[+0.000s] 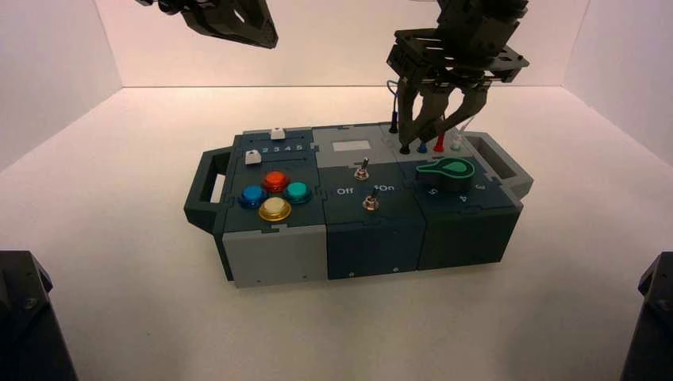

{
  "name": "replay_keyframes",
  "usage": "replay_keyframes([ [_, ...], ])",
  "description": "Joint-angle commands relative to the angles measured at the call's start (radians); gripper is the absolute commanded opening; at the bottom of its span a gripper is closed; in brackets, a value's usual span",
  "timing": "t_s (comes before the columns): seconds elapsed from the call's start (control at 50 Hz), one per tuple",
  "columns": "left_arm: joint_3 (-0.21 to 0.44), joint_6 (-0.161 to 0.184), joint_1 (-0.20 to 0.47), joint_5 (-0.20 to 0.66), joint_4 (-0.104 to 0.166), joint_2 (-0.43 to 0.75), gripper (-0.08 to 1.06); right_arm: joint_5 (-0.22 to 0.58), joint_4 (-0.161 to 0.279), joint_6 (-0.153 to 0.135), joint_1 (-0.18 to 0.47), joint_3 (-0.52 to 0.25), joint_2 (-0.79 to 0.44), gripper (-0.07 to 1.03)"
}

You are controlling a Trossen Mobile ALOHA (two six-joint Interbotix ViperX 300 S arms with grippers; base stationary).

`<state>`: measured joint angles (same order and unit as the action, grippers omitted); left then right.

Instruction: Pull the black wire.

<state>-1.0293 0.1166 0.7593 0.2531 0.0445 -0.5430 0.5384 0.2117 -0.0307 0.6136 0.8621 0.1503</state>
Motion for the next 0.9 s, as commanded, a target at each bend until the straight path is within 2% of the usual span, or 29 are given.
replay_keyframes([
  [0.02, 0.011, 0.002, 0.003, -0.012, -0.003, -0.009, -0.03, -0.018, -0.005, 0.003, -0.029, -0.021, -0.002, 0.43],
  [0.26, 0.015, 0.000, 0.003, -0.012, -0.005, -0.006, -0.03, -0.040, -0.014, 0.003, -0.054, -0.029, -0.006, 0.44],
  [0.9, 0.026, 0.000, 0.018, -0.006, -0.002, 0.023, -0.03, -0.044, -0.006, 0.003, -0.054, -0.098, -0.087, 0.44],
])
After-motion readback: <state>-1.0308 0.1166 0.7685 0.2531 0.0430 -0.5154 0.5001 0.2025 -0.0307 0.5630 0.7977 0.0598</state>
